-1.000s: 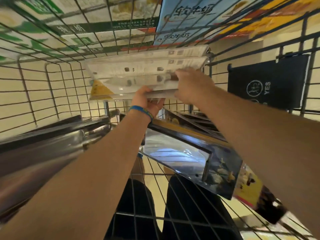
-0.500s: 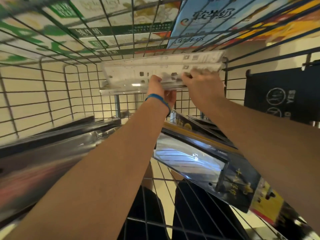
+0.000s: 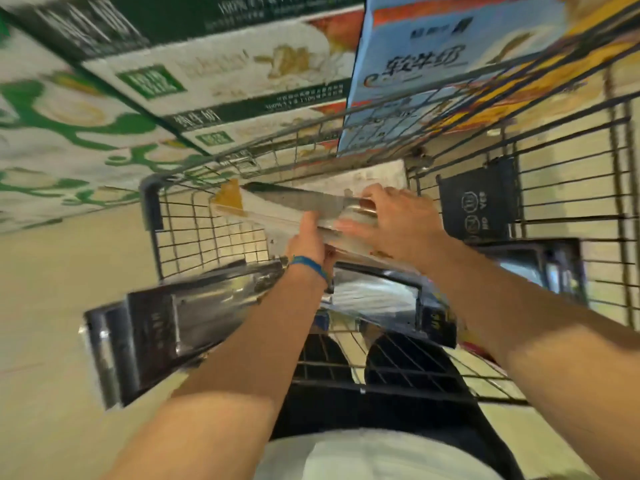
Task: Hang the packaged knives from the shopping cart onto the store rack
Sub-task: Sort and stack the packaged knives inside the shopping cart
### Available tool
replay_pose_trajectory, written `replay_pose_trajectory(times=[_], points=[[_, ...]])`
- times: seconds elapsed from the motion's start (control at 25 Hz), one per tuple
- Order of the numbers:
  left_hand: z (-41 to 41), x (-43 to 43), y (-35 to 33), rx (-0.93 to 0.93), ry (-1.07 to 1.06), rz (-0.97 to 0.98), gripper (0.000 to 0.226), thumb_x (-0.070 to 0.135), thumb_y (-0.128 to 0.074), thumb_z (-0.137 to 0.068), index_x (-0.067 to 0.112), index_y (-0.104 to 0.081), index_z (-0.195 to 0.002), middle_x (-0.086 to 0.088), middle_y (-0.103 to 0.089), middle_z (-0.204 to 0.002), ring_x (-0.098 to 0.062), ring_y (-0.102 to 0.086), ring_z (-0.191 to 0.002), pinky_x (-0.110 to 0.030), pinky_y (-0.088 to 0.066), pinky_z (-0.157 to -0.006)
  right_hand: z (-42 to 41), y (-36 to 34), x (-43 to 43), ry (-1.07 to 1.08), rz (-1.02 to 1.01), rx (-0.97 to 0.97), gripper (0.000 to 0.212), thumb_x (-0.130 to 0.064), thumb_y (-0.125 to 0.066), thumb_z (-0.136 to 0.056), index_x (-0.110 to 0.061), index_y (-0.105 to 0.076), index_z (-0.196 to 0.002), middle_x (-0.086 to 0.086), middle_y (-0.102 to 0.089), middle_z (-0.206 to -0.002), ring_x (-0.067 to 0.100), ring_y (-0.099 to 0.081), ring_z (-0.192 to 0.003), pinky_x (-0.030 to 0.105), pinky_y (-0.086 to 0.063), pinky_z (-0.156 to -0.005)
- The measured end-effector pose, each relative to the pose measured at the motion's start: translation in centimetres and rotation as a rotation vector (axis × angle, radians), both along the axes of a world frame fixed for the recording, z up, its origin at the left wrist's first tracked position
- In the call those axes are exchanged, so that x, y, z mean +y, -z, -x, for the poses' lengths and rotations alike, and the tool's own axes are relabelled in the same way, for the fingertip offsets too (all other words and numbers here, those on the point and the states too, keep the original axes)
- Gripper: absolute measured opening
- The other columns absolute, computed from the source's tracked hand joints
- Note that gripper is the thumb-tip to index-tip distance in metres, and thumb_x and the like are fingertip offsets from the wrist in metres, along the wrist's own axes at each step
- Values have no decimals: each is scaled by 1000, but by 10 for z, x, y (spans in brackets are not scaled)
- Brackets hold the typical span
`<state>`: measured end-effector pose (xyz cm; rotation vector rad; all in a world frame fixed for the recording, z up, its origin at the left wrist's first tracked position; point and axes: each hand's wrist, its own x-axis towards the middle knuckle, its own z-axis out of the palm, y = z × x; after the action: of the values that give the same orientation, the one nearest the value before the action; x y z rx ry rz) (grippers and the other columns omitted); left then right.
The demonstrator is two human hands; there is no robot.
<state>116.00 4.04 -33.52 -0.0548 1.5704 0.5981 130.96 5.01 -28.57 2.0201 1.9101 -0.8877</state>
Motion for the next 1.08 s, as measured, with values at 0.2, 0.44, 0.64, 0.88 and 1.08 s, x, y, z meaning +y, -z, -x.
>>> replay_pose_trajectory(times=[0.2,0.44,0.64,0.88,1.08], points=[[5,-21,-71,-105,0,-103,57,46,-74,-77,3,-66,-114,-17,-68,-99,-33,-66,-85,-43,-56,-71,-11,-56,-8,96,25,-6,78,-91,-30,-83,-33,-68,-116,8,-73,-115,33,-66,-108,38,-47,-76],[20,-46,-136,-322,-10,-297,54,55,-56,-93,11,-69,-122,-18,-69,-122,-36,-66,-112,-51,-54,-94,-31,-122,-16,303,341,403,64,-81,-67,-71,-26,-76,-103,-3,-75,-100,18,-70,-90,36,-53,-82],[25,-20,-196,-285,-36,-446,26,24,-60,-94,5,-62,-111,-9,-74,-86,-26,-72,-77,-39,-61,-66,-44,-153,-43,769,137,902,31,-53,-77,-61,-31,-76,-83,4,-77,-83,18,-74,-68,32,-58,-59],[20,12,-276,-39,99,-768,22,-1,-59,-93,11,-61,-111,-3,-75,-90,-20,-73,-79,-39,-62,-69,-46,-196,-38,910,-105,1158,38,-69,-75,-66,-41,-80,-90,-1,-80,-96,20,-77,-85,38,-61,-74],[21,17,-336,185,111,-933,33,26,-60,-98,17,-60,-130,-7,-68,-124,-26,-62,-118,-43,-51,-101,-55,-254,-19,772,-214,1377,39,-36,-79,-75,-21,-76,-111,9,-77,-105,29,-73,-92,43,-62,-81]])
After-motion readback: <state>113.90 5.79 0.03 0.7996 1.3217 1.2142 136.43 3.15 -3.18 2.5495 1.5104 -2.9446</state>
